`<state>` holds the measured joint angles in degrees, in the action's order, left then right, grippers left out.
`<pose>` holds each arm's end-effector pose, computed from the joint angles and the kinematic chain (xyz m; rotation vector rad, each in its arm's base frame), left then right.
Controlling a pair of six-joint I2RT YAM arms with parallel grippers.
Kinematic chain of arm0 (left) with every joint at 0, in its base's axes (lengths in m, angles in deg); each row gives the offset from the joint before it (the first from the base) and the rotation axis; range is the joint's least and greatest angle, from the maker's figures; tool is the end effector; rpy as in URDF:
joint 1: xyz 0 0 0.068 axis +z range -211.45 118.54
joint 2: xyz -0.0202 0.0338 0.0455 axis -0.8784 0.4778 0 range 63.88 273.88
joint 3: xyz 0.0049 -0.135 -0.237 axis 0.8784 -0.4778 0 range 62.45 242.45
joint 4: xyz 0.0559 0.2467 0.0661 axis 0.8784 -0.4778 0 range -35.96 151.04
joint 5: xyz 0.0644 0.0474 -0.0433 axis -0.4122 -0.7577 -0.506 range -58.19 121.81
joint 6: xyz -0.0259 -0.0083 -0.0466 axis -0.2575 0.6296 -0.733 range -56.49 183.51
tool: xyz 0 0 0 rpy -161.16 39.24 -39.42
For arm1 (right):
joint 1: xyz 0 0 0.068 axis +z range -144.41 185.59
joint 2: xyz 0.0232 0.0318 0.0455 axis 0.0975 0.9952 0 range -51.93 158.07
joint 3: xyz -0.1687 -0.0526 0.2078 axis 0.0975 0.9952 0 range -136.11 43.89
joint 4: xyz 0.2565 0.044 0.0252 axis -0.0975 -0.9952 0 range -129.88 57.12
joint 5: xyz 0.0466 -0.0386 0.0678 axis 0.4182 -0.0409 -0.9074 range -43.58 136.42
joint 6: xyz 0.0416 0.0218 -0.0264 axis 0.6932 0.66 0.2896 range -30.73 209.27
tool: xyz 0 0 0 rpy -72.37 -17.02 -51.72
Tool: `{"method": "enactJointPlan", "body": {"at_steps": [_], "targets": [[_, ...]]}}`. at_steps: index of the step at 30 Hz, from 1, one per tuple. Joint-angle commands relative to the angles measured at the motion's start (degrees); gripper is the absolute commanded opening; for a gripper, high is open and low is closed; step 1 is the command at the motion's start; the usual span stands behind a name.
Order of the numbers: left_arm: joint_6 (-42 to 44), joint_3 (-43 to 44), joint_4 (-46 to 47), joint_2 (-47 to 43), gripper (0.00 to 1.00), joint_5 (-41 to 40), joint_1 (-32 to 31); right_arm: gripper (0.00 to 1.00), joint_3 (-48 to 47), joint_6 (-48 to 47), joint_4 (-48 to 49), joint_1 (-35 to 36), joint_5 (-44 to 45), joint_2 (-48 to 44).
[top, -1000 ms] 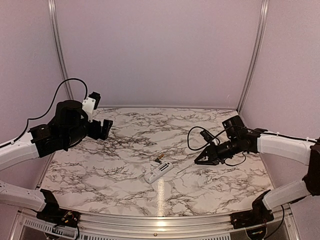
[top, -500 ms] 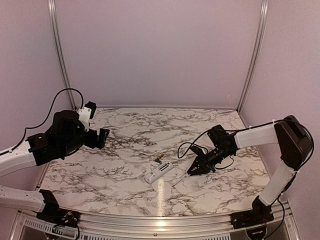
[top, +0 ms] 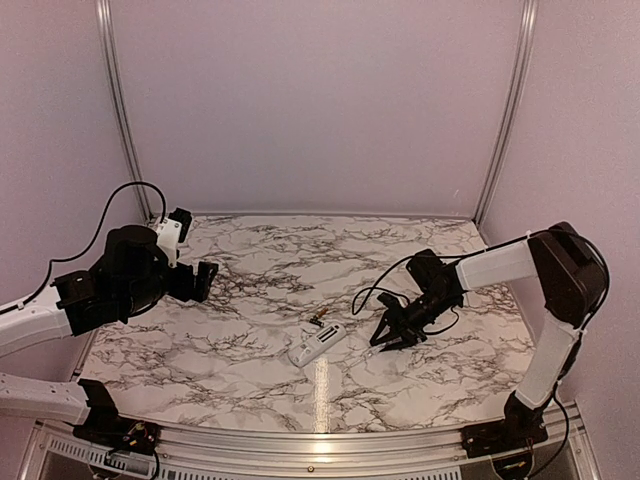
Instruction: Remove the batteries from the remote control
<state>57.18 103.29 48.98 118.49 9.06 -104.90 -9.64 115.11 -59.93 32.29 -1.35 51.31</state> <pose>0.1660 -0.1383 0.2822 0.3920 1.9487 -0.1605 0.2625 0.1615 0.1271 0.1595 -2.7099 -1.2159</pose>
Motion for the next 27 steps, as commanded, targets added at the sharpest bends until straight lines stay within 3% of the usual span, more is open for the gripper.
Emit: {"method": "enactJointPlan", "body": {"at_steps": [1,16,27], "targets": [[-0.2,-1.0,0.1,-0.9,0.99,0.6,0.3,0.34,-1.3,1.1,0.7,-0.2,4.7,-0.1],[0.7,-1.4,1.6,0.2,0.99,1.3,0.3,0.44,-2.4,1.5,-3.4,-0.3,11.0,-3.8],[1.3,-2.9,3.7,0.1,0.99,1.6,0.3,0.7,-8.1,-0.6,-12.3,-0.2,21.0,-5.4]]}}
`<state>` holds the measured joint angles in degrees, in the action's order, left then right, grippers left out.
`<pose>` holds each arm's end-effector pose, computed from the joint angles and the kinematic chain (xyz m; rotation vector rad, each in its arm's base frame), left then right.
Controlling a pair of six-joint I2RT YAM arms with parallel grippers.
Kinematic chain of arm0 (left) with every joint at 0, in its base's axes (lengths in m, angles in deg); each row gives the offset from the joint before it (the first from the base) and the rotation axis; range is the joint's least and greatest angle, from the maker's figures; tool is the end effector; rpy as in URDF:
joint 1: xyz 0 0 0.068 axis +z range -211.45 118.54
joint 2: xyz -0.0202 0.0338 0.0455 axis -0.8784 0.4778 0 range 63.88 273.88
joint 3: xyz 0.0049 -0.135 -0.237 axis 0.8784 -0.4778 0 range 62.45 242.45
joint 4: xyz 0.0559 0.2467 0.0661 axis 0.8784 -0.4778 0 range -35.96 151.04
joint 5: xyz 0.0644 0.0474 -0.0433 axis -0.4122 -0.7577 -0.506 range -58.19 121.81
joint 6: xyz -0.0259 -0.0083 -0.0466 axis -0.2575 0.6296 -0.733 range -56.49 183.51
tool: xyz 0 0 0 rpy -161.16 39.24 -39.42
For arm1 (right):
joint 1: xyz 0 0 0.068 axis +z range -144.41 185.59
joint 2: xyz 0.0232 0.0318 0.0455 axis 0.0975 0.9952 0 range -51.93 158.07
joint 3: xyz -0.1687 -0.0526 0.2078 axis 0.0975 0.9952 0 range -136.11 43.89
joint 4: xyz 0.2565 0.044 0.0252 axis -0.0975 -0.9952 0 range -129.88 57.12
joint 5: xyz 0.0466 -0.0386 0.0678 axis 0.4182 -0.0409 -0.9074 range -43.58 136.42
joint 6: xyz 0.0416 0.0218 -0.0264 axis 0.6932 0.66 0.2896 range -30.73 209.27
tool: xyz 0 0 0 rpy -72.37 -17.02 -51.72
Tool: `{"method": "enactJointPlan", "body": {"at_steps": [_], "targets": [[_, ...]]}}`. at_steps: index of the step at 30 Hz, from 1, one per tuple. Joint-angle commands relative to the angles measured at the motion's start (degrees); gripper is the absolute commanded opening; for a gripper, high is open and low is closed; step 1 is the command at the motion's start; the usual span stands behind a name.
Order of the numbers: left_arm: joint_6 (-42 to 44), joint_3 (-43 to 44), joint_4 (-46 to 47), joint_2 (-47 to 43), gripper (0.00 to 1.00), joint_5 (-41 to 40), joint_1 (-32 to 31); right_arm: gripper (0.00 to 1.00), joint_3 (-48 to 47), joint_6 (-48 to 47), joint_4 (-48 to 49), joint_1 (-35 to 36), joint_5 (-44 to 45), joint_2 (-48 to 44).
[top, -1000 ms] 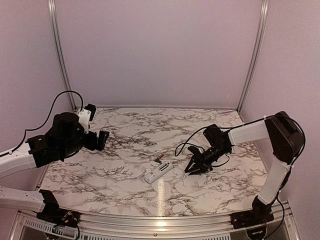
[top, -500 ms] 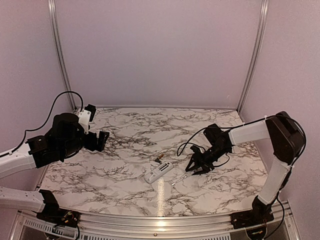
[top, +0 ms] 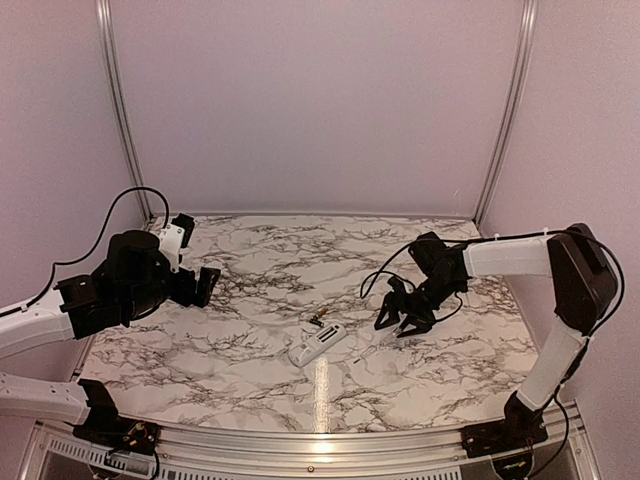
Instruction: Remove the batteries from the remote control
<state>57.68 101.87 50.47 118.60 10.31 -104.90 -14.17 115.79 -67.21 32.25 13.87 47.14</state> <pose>0.1659 -0.1392 0.2755 0.4153 1.9492 -0.1754 0.2704 0.1572 0.1581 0.1146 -2.9629 -0.9442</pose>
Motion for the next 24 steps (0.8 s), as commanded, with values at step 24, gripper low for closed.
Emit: {"method": "enactJointPlan", "body": {"at_steps": [24], "targets": [[5.5,2.5,5.9,5.4,0.99,-0.6,0.3,0.98,-18.2,-4.8,-16.1,0.9,28.4,-4.3]]}}
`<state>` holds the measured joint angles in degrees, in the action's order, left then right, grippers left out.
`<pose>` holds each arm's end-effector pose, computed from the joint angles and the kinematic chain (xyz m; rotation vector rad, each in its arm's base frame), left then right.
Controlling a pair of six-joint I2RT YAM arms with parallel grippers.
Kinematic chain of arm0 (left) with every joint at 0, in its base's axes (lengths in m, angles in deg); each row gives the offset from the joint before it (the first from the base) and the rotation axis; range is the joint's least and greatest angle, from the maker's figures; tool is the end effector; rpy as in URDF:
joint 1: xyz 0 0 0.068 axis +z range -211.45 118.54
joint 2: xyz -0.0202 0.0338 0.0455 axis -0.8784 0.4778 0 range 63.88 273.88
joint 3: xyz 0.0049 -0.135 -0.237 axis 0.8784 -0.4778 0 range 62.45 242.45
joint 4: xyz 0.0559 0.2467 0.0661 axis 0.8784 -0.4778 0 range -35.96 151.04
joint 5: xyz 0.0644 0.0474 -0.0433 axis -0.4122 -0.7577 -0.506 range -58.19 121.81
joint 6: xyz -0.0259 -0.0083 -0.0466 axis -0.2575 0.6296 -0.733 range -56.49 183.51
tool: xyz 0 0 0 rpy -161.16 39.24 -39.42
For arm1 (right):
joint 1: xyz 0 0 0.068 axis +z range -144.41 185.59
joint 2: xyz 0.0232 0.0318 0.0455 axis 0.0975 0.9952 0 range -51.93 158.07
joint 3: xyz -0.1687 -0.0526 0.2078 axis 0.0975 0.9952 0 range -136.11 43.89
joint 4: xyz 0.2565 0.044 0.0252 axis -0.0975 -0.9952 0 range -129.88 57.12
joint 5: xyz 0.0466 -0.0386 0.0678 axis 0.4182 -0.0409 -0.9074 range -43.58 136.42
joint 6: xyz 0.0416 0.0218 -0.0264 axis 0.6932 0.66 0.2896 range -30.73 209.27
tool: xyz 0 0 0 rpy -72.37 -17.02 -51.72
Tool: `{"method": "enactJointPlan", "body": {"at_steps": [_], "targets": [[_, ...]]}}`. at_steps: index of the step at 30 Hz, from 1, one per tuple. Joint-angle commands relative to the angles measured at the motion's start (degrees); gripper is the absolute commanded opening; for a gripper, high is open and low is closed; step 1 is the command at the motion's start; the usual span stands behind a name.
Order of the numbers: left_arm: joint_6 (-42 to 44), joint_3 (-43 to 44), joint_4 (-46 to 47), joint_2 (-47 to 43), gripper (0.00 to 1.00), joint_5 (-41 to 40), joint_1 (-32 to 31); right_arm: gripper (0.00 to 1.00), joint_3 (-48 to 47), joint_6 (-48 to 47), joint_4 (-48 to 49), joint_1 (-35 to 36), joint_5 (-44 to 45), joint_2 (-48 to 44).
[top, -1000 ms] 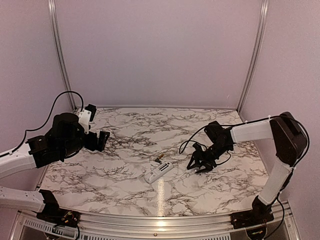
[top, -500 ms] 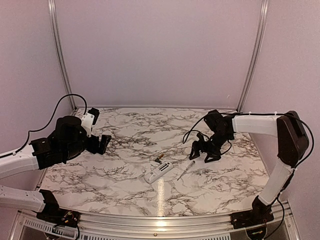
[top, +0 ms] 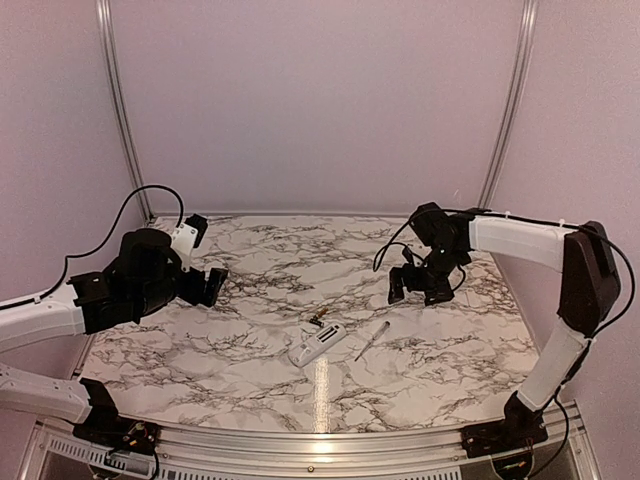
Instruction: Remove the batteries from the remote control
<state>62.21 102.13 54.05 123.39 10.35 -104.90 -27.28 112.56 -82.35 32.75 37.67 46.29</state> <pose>0.1778 -0.1505 0.2660 0.4999 1.9427 -0.1174 0.2900 0.1548 0.2107 -0.1269 2.9704 0.3556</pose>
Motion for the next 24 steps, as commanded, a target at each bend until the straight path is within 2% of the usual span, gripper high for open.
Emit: {"method": "enactJointPlan", "body": {"at_steps": [1,6,11,16,24], "targets": [[0.9,2.2,2.5,0.8,0.99,-0.9,0.3,0.98,-6.1,-1.9,-0.9,0.4,5.2,-4.0],[3.7,4.3,2.4,1.1,0.99,-2.2,0.3,0.99,-11.4,-2.8,1.2,0.4,10.5,-7.4],[7.0,7.6,1.4,1.2,0.99,-4.8,0.3,0.98,-13.4,-2.9,9.0,0.4,14.5,-12.7],[9.0,11.2,0.4,0.9,0.99,-7.8,1.4,0.98,-10.2,-3.1,21.5,0.3,19.7,-20.2],[9.8,14.0,-0.6,-1.8,0.99,-8.4,6.1,0.98,-8.0,-4.7,25.8,0.3,24.4,-24.8]]}}
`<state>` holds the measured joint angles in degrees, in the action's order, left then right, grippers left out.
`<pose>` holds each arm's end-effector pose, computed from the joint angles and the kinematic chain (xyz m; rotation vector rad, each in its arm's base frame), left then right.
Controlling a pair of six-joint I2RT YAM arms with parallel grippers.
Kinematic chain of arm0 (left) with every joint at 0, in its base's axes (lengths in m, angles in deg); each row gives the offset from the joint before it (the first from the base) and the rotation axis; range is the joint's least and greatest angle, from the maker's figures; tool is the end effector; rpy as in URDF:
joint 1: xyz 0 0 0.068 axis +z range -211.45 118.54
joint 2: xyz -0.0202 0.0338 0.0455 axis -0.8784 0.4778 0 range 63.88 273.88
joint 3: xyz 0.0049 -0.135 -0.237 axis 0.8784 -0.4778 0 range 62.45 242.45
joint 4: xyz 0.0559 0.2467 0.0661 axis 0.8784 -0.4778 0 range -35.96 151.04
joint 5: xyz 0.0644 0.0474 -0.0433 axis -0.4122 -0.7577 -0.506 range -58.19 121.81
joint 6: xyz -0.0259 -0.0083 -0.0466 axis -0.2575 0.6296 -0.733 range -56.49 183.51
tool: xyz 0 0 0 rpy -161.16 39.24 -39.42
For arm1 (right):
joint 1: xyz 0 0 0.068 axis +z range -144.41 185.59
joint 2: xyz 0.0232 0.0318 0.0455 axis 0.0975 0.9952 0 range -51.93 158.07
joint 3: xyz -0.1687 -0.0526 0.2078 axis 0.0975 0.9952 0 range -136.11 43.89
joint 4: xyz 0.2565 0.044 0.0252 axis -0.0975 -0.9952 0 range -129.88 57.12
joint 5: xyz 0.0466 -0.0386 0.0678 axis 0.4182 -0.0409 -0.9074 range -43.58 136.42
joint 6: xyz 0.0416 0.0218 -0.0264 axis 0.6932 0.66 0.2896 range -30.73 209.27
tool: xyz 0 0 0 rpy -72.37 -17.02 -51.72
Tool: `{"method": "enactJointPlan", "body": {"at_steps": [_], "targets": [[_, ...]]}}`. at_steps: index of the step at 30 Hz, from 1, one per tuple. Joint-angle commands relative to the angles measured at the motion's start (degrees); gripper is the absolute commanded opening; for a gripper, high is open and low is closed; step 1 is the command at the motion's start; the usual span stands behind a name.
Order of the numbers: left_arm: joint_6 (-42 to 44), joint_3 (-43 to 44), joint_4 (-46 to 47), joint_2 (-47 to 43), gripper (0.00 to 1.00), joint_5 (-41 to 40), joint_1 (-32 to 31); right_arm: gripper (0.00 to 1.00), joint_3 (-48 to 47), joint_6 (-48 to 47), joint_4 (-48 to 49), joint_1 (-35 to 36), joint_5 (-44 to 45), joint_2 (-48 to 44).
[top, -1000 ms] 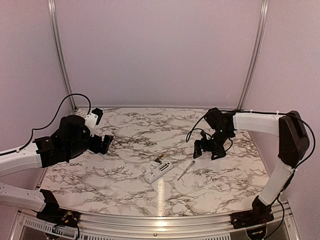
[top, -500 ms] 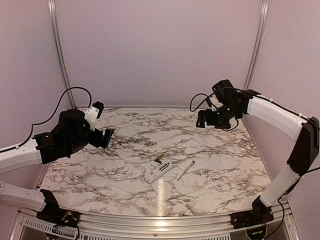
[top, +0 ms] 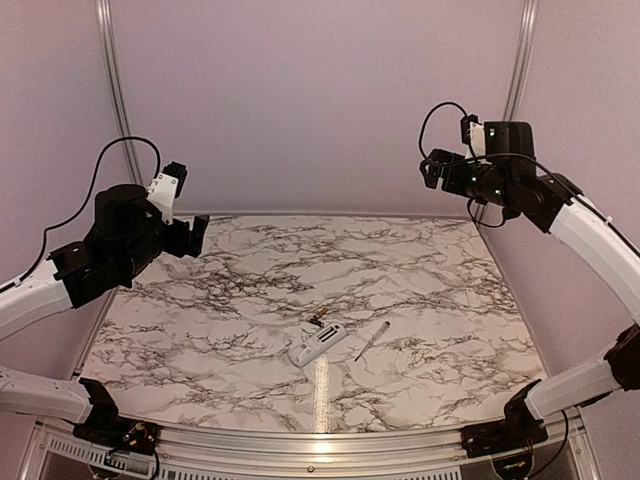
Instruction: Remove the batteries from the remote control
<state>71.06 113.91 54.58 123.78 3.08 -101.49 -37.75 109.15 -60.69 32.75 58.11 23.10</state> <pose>0.1951 -0.1416 0.3383 0.3941 1.7548 0.0544 0.2611 0.1258 0.4170 0.0128 1.9486 0.3488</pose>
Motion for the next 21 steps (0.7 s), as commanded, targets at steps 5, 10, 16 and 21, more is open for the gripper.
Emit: {"method": "enactJointPlan", "body": {"at_steps": [5,10,16,21], "targets": [[-2.3,2.1,-1.6,-5.0,0.99,1.4,10.0,0.98,9.8,-0.8,10.5,0.3,7.0,-7.6],[-9.6,1.2,-2.5,-6.5,0.99,5.7,16.1,0.98,13.9,-0.3,12.7,0.3,8.6,-10.8],[-13.1,-0.6,-1.2,-6.8,0.99,7.5,16.3,0.98,14.1,-0.5,12.9,0.3,8.5,-11.1],[-14.2,-0.7,-1.1,-6.3,0.99,7.8,16.2,0.98,14.0,-0.3,12.9,0.3,8.4,-10.6]]}}
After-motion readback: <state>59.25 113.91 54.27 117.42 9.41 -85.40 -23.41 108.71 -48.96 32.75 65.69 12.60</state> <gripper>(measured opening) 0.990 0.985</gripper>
